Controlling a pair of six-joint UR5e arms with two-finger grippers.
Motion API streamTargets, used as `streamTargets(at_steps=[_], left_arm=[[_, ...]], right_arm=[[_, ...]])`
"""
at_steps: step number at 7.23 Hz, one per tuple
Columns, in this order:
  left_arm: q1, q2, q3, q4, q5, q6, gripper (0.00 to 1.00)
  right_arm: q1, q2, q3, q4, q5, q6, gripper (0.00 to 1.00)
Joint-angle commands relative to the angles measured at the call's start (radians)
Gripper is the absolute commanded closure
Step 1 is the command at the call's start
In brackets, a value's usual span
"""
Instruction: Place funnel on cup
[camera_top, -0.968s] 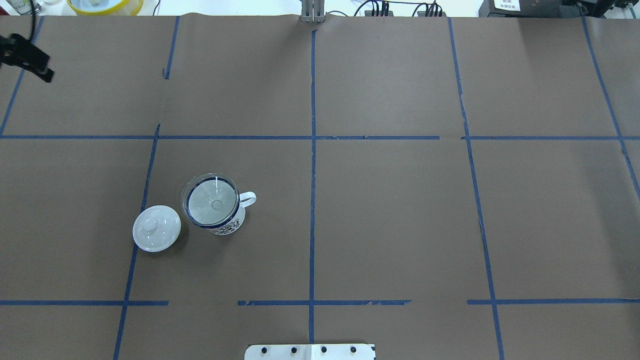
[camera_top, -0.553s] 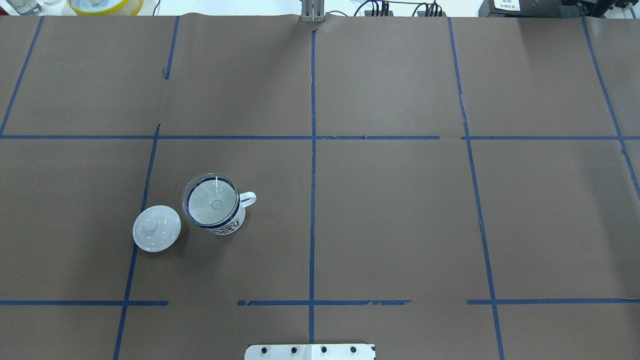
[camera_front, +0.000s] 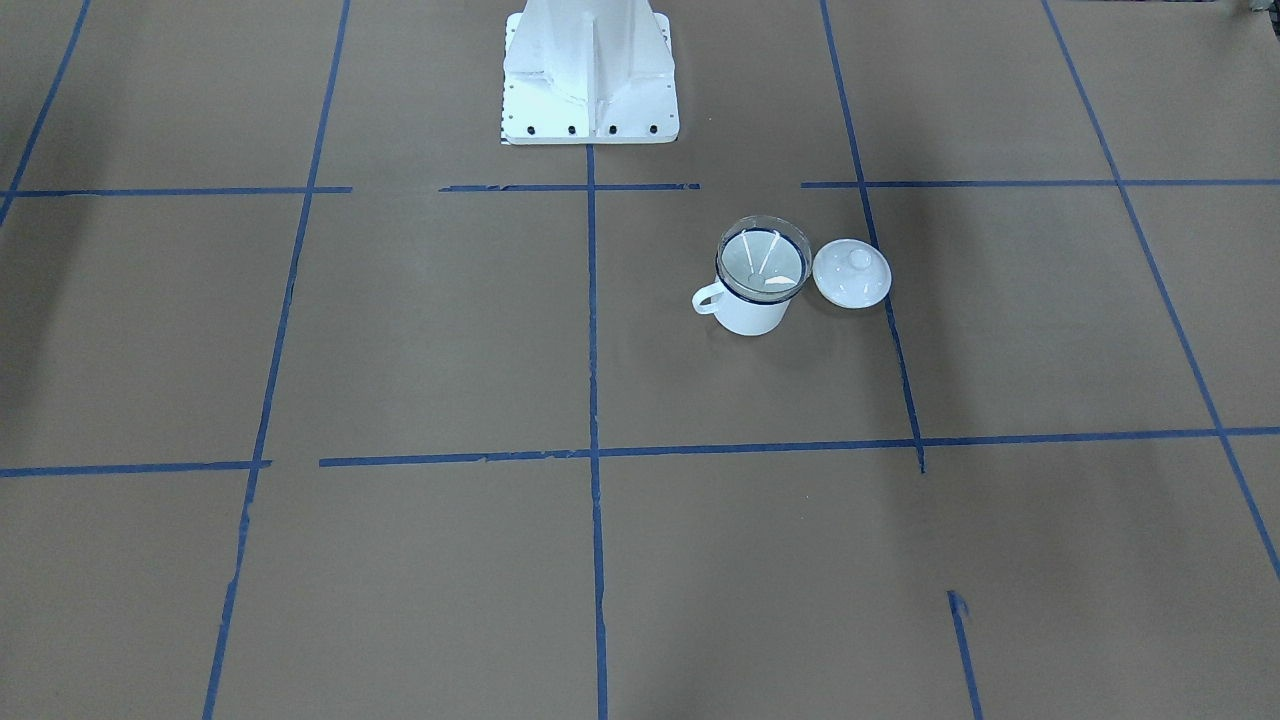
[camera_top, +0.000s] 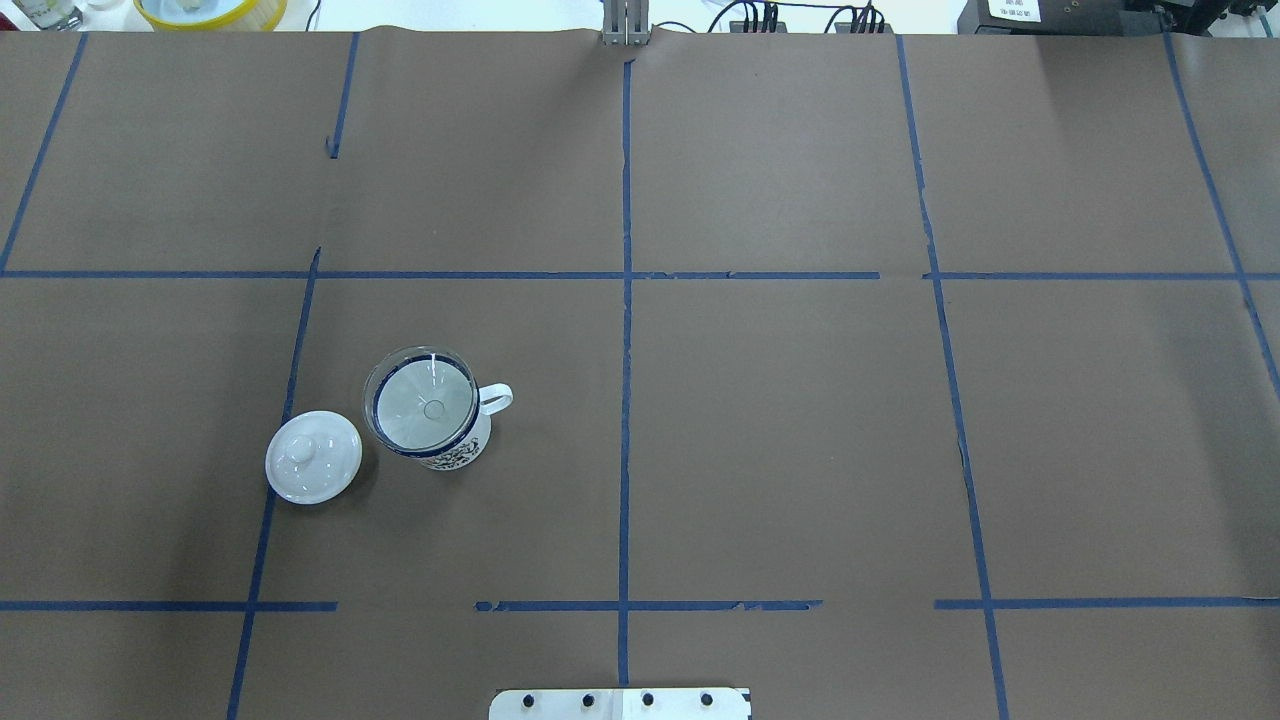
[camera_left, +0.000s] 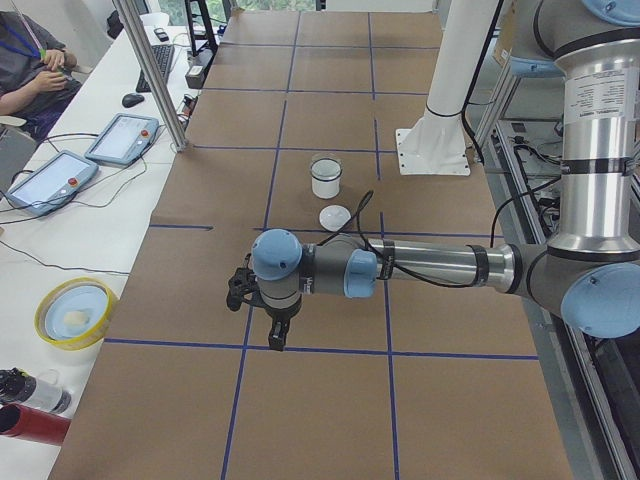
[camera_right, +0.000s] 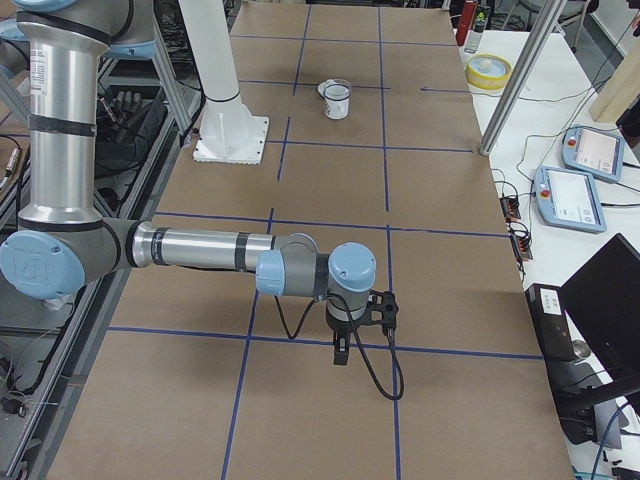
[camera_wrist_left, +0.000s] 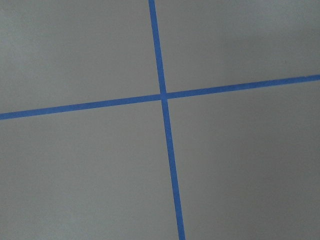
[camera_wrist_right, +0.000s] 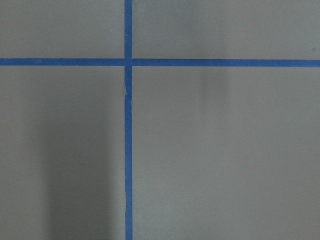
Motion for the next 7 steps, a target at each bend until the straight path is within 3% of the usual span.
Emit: streamTargets(at_steps=[1, 7], left_arm=[[-0.005, 0.013, -0.007, -0.018, -0.004, 0.002, 0.0], [-0.021, 0.013, -0.007, 0.005, 0.003, -0.004, 0.0]], right_arm=[[0.0, 0.0, -0.001, 0.0, 0.0, 0.0, 0.0], [0.0, 0.0, 0.0, 0.0, 0.0, 0.0, 0.0]])
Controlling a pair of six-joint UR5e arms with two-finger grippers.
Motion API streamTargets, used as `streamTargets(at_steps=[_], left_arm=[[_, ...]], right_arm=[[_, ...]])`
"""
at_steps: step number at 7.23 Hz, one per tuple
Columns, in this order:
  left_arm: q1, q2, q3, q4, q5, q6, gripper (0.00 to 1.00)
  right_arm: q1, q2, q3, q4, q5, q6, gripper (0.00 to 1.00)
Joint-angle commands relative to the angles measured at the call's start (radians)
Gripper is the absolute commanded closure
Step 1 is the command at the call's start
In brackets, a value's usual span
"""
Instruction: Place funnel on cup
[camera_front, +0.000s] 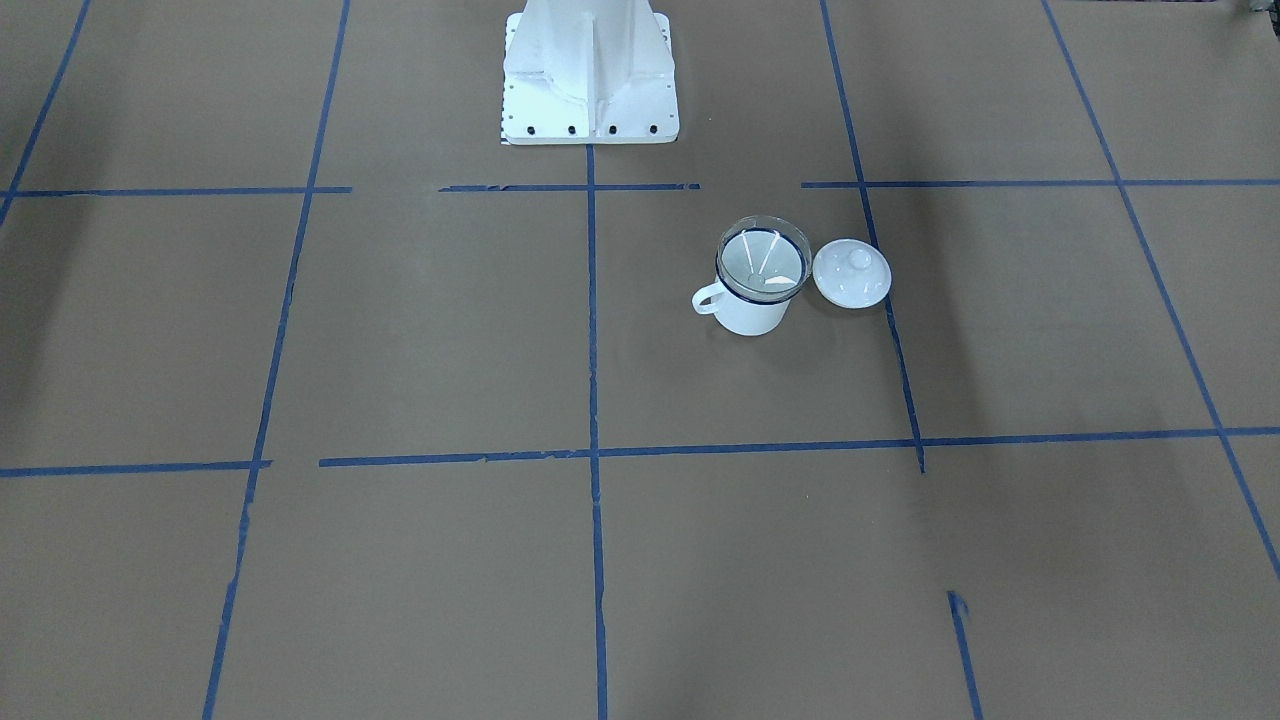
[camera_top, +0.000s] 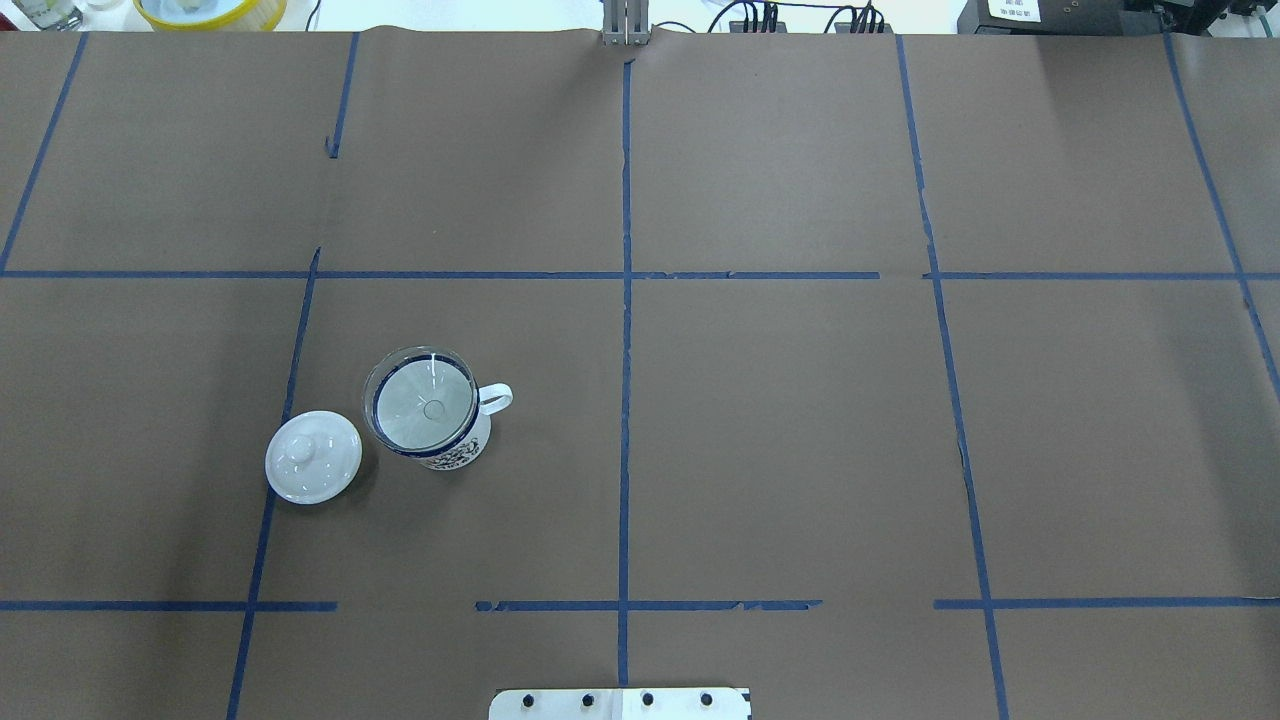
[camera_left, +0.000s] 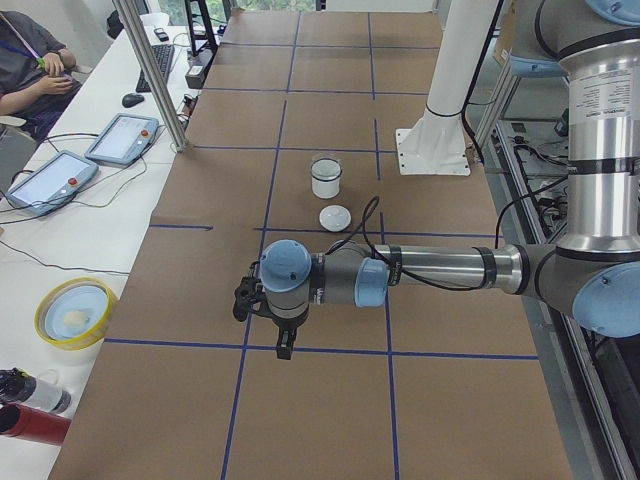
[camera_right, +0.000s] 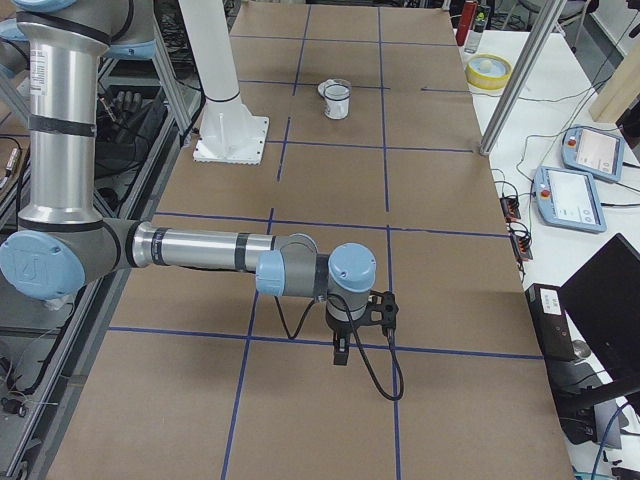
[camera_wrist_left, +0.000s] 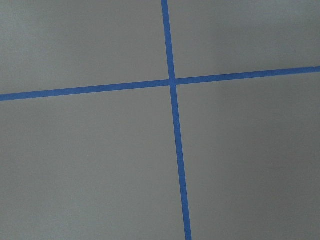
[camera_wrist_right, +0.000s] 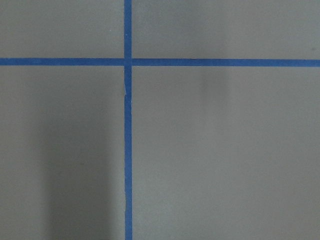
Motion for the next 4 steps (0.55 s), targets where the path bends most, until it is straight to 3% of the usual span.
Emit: streamTargets(at_steps=[1, 4], left_arm=[[0.0, -0.001, -0.007, -0.001, 0.001, -0.001, 0.0], [0.0, -0.001, -0.014, -0.001, 0.001, 0.0, 0.0]], right_arm=[[0.0, 0.0, 0.001, 0.0, 0.0, 0.0, 0.0], [0.0, 0.0, -0.001, 0.0, 0.0, 0.0, 0.0]])
